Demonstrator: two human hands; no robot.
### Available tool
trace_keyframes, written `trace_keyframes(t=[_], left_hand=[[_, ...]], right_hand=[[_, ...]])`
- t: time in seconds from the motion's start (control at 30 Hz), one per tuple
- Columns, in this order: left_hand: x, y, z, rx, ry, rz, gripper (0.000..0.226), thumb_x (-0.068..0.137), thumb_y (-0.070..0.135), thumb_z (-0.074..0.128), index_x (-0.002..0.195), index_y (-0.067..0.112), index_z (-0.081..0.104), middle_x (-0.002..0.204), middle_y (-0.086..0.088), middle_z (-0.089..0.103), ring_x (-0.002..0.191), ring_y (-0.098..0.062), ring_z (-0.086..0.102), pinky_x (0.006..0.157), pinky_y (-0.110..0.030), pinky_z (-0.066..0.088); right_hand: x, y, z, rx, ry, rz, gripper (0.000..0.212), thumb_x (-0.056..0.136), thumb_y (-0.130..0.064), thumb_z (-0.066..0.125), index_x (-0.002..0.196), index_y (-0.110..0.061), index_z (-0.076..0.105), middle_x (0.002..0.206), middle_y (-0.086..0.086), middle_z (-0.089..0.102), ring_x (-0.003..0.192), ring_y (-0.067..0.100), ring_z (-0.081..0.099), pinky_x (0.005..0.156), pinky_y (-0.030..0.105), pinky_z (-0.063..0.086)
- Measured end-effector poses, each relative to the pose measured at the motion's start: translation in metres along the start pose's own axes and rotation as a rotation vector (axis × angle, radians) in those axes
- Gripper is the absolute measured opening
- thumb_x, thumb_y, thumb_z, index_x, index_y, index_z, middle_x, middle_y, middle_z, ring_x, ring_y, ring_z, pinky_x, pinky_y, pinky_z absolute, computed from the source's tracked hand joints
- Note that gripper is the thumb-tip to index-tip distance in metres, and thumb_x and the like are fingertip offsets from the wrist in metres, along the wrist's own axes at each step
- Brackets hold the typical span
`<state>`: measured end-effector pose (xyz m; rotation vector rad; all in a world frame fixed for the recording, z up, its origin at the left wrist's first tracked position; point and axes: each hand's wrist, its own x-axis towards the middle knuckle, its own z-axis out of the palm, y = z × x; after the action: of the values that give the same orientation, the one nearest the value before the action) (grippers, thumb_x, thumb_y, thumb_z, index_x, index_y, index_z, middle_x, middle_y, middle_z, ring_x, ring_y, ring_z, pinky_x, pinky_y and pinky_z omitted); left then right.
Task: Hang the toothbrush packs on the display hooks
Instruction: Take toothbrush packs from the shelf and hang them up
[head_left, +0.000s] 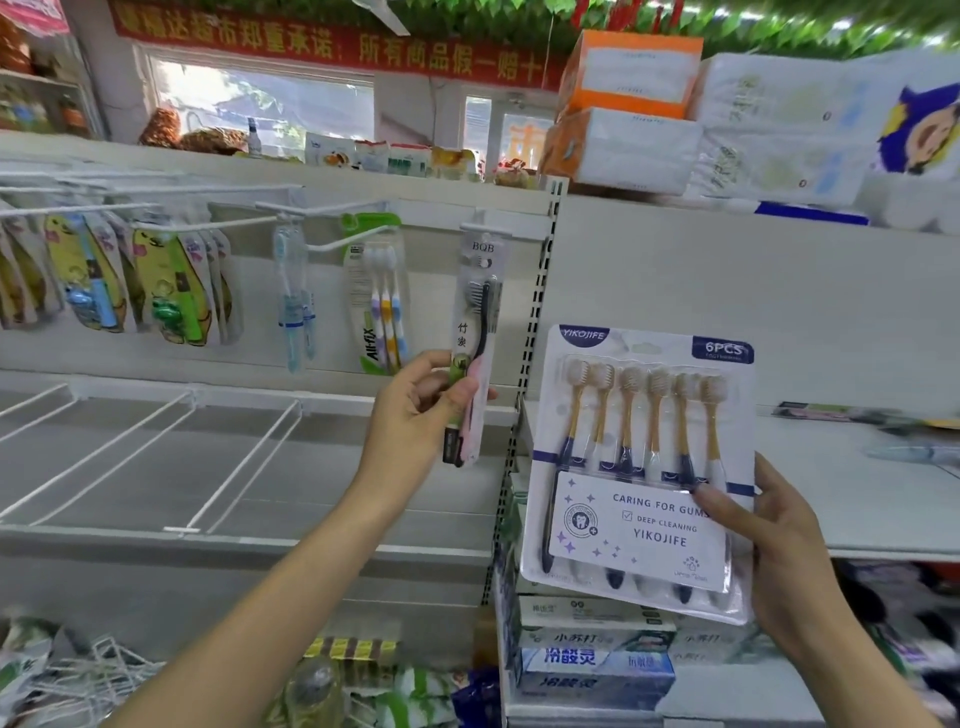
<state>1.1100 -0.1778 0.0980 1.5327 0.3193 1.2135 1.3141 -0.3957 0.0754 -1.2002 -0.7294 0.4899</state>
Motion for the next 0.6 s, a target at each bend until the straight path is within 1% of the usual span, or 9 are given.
trace_keyframes(t=[0.1,0.17,0.23,0.27,0.33,0.4,0.47,0.6], left_hand=[[0.017,-0.009,0.003,0.010,0.003,0.004,0.011,0.090,0.020,0.064,0.100,0.022,0.061,0.090,0.002,0.078,0.092,-0.013,0.074,0.080,-0.019,0.053],[0.029,-0.019,0.005,0.035,0.010,-0.014,0.010,0.096,0.012,0.061,0.105,0.016,0.062,0.090,0.000,0.078,0.091,-0.012,0.074,0.076,-0.017,0.053],[0.044,-0.030,0.004,0.043,0.027,-0.046,0.012,0.098,0.010,0.058,0.110,0.008,0.062,0.094,-0.005,0.077,0.091,-0.014,0.074,0.076,-0.018,0.054],[0.052,-0.035,0.003,0.046,0.040,-0.054,0.012,0.098,0.011,0.058,0.110,0.009,0.061,0.096,-0.005,0.077,0.091,-0.014,0.074,0.077,-0.020,0.055],[0.067,-0.042,0.001,0.074,0.061,-0.053,0.009,0.098,0.013,0.059,0.107,0.015,0.062,0.095,-0.001,0.077,0.091,-0.012,0.074,0.081,-0.024,0.057],[0.080,-0.047,0.002,0.094,0.070,-0.052,0.009,0.099,0.015,0.058,0.102,0.023,0.061,0.088,0.007,0.076,0.086,-0.004,0.072,0.074,-0.016,0.054],[0.092,-0.053,0.002,0.097,0.084,-0.066,0.007,0.099,0.016,0.058,0.103,0.022,0.060,0.086,0.010,0.075,0.083,0.001,0.071,0.067,-0.011,0.052],[0.111,-0.070,0.003,0.104,0.102,-0.096,0.014,0.100,0.021,0.057,0.112,0.016,0.060,0.090,0.006,0.076,0.088,-0.004,0.072,0.066,-0.013,0.053]], right_hand=[[-0.003,-0.002,0.001,-0.012,0.005,-0.014,0.042,0.075,-0.003,0.065,0.116,-0.013,0.067,0.110,0.018,0.073,0.094,0.035,0.072,0.074,0.040,0.063],[-0.006,-0.003,0.002,0.000,0.010,-0.020,0.042,0.075,-0.002,0.065,0.115,-0.014,0.067,0.110,0.016,0.074,0.093,0.032,0.073,0.071,0.036,0.062],[-0.009,-0.004,0.002,0.018,0.009,-0.019,0.044,0.075,0.000,0.065,0.116,-0.015,0.067,0.111,0.014,0.074,0.093,0.028,0.073,0.069,0.033,0.061],[-0.010,-0.005,0.002,0.017,0.004,-0.018,0.045,0.075,0.000,0.064,0.118,-0.014,0.066,0.111,0.014,0.074,0.094,0.028,0.074,0.069,0.032,0.061],[-0.012,-0.007,0.001,0.012,-0.003,-0.013,0.046,0.075,0.001,0.063,0.120,-0.012,0.065,0.109,0.016,0.074,0.091,0.029,0.074,0.066,0.032,0.061],[-0.013,-0.009,0.001,0.003,-0.008,-0.009,0.046,0.075,0.002,0.063,0.120,-0.010,0.064,0.105,0.018,0.075,0.087,0.030,0.075,0.063,0.032,0.060],[-0.013,-0.011,0.001,-0.012,-0.006,-0.007,0.046,0.075,0.001,0.064,0.120,-0.010,0.064,0.103,0.019,0.075,0.084,0.032,0.075,0.062,0.032,0.061],[-0.011,-0.011,0.003,-0.015,-0.005,-0.007,0.045,0.075,0.001,0.064,0.119,-0.010,0.064,0.101,0.022,0.074,0.083,0.033,0.074,0.063,0.035,0.061]])
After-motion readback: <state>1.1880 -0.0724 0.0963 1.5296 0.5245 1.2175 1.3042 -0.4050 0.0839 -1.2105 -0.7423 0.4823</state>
